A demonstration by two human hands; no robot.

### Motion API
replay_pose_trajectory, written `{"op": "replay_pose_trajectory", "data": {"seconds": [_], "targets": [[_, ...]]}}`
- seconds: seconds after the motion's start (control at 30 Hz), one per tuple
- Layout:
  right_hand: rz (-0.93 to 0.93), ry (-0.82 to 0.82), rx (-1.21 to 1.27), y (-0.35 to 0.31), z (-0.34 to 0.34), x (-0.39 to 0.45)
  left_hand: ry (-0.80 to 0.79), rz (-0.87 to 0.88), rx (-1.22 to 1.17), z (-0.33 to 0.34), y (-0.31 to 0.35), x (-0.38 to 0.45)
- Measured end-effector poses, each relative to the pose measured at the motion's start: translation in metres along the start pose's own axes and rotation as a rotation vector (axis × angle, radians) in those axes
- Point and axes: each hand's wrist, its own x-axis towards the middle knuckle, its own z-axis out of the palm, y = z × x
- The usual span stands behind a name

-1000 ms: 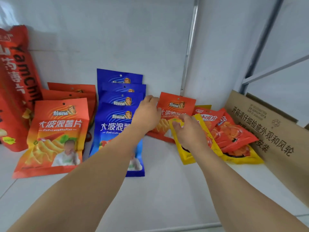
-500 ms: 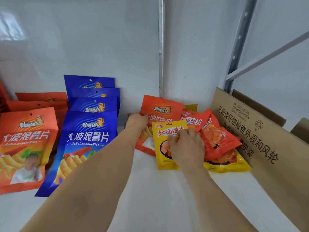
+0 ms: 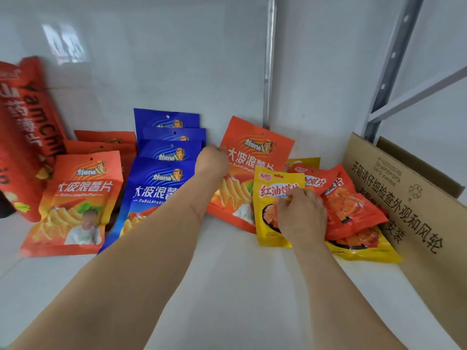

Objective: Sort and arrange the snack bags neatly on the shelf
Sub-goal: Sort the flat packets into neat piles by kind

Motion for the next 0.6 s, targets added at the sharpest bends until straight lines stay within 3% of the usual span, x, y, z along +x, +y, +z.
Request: {"op": "replay_pose_trajectory", "data": {"seconds": [0.23, 0.4, 0.6], "targets": [[0.004, -0.063, -0.081, -0.005, 0.002, 0.002, 0.193, 0.024, 0.094, -0.073, -0.002, -0.011], [0.001, 0.067, -0.043, -0.028, 0.004, -0.012, 0.274, -0.038, -0.199, -0.139, -0.021, -0.018], [-0.137, 0.125, 0.043, -0.098, 0.020, -0.057, 0.252, -0.118, -0.281, -0.203, -0.071, -0.041]]}}
